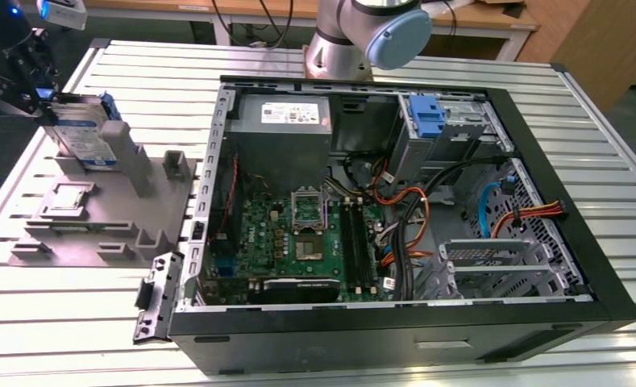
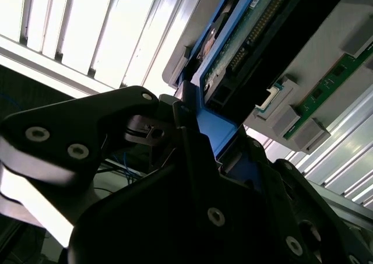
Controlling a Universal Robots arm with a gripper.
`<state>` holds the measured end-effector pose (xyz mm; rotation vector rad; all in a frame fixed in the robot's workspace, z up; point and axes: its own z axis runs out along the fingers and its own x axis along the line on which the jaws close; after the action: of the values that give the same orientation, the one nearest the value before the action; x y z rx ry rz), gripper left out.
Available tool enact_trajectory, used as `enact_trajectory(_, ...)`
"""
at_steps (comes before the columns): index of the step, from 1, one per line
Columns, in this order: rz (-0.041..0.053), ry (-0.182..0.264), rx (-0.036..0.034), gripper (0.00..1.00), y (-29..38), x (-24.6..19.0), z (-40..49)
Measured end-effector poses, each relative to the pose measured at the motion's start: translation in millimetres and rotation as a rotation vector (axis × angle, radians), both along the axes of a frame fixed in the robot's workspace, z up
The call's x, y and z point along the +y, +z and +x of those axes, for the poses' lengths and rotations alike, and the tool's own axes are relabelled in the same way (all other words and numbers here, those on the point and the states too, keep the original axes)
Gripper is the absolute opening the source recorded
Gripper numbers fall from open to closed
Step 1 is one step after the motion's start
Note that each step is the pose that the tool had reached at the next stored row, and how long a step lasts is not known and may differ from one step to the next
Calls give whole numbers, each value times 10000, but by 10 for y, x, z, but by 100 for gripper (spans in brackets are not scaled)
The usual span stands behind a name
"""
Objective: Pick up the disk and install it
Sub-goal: 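Pick up the disk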
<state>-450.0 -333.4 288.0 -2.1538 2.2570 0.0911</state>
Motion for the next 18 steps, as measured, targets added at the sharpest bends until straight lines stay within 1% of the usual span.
enact_trajectory(7, 0, -6, 0, 37, 9, 0, 0)
enact_trajectory(18, 0, -6, 0, 37, 83, 0, 0)
